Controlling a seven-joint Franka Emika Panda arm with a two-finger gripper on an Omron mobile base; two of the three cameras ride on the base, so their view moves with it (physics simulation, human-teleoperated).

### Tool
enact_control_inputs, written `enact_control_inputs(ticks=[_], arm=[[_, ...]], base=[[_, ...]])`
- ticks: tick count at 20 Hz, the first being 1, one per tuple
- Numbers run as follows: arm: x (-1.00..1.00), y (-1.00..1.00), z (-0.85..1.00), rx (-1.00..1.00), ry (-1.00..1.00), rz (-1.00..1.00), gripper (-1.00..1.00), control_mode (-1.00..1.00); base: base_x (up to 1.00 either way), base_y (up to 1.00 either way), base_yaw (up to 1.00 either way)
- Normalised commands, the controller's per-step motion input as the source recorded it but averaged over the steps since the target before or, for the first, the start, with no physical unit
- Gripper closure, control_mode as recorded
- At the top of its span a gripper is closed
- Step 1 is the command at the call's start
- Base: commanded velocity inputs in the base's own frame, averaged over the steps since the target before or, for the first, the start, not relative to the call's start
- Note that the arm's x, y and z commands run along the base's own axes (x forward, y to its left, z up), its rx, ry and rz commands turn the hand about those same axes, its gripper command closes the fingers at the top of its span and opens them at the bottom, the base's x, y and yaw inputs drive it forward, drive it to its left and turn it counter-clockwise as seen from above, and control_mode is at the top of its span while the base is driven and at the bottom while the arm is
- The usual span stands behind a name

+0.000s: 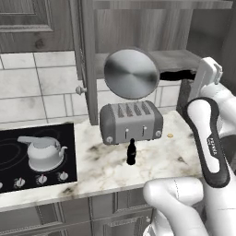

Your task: Pick the pan from the cabinet and place it on the stove. Then turn on the stove burner for the pan.

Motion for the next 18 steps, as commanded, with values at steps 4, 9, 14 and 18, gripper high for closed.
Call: enact_control_inputs(ticks=[4, 9, 14, 18], arm=[[-0.59, -0.30, -0.21, 0.00, 0.00, 0.00, 1.00, -1.00], [-0.54, -0.26, -0.10, 0.00, 0.00, 0.00, 1.00, -1.00], [-0.45, -0.10, -0.03, 0.00, 0.00, 0.00, 1.00, -1.00], [-0.09, 0.04, -0.07, -0.02, 0.02, 0.00, 1.00, -1.00]], base=[[0.00, 0.00, 0.00], [0.00, 0.00, 0.00], [0.00, 0.00, 0.00], [0.00, 0.00, 0.00]])
